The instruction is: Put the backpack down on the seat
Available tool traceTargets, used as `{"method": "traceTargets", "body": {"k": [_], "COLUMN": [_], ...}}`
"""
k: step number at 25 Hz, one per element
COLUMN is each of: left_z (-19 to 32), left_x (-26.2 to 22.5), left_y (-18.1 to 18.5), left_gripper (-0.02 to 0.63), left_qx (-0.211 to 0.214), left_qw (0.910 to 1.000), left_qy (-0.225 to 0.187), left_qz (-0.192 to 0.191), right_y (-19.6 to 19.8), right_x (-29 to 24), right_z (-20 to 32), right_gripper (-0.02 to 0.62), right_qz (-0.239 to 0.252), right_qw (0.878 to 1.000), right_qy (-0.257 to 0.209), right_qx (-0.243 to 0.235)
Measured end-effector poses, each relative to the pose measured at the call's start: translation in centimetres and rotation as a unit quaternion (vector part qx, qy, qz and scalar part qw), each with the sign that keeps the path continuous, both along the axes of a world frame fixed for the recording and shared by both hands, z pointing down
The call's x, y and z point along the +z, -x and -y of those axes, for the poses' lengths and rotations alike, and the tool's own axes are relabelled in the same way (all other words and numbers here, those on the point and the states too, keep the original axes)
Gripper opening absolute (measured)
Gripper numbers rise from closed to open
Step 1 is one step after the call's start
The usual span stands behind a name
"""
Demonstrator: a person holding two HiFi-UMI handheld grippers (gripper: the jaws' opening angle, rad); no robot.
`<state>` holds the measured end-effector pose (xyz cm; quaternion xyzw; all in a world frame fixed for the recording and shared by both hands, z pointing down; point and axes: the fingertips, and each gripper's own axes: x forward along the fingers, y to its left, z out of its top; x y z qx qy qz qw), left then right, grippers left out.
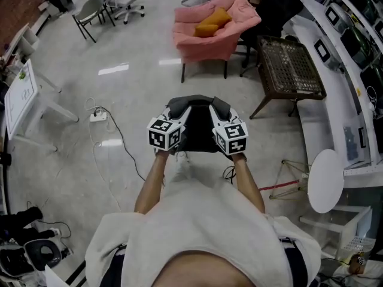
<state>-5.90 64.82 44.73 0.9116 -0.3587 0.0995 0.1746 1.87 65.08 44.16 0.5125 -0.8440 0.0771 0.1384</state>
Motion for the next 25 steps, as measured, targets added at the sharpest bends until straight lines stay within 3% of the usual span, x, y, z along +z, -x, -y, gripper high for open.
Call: {"method": "traceTargets", "body": {"k": [13, 25], "left_z": [19.9, 30.5], "left_x": [-1.7, -1.1], "left_y": [2.6, 3.7], "left_gripper": [0.032, 0.032], "left_qx": [0.028, 0.041], "left_qw": [0.9996, 0.9991], "left_qy": [-0.007, -0.006], "left_qz": [-0.007, 0.000], "right_y": [2.5, 3.7], "right_x": [-1.4, -0.7], "right_z": [19.4, 30.1], "right_gripper": [0.026, 0.026], "right_qz": [-0.004, -0.005], "right_qw": [1.000, 0.999], "right_qy": [-0.005, -0.004], "right_qx": [0.027, 0.033]}}
